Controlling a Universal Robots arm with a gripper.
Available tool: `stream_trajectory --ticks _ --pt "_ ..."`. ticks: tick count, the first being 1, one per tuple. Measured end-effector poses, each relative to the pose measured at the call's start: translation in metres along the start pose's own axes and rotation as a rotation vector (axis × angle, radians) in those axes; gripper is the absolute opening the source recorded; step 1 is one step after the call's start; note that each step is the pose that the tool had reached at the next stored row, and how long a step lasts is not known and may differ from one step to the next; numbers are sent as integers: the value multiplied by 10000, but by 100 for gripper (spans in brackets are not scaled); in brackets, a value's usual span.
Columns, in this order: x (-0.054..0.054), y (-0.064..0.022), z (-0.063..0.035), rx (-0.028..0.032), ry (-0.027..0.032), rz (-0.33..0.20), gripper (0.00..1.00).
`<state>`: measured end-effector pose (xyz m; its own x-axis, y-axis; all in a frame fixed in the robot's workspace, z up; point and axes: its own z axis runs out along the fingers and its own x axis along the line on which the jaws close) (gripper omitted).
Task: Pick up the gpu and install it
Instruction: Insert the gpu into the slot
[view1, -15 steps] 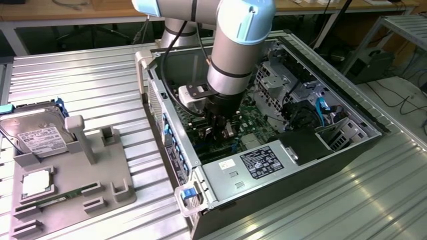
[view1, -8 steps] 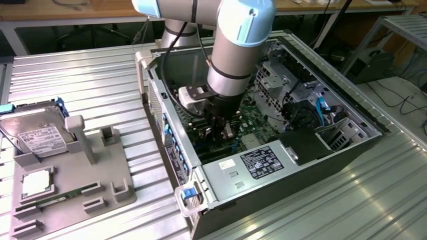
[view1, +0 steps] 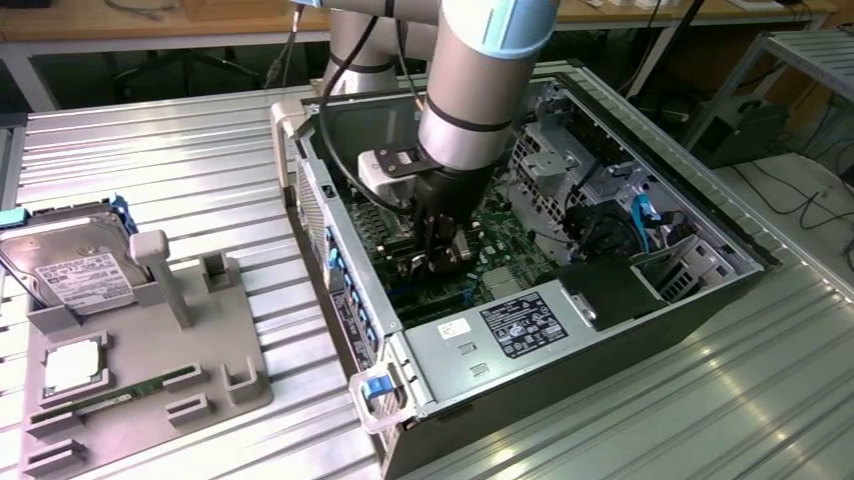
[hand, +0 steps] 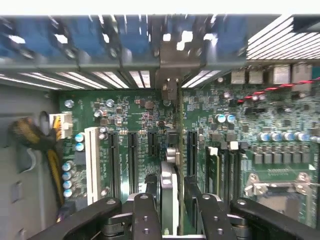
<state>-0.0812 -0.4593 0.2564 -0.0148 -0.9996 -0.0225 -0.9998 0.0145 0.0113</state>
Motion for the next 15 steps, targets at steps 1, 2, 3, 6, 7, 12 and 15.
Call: stream_trajectory --ticks 1,2,3,6,7,12,15 --pt "-1 0 -45 -1 3 0 36" --pt "-2 1 -90 1 0 1 36" --pt "-3 2 -137 0 3 1 36" --pt "-7 3 -272 1 3 0 36" --pt "-8 4 -317 2 1 0 36" --pt "-11 5 -465 6 1 0 36" --pt "-11 5 -465 6 1 1 27"
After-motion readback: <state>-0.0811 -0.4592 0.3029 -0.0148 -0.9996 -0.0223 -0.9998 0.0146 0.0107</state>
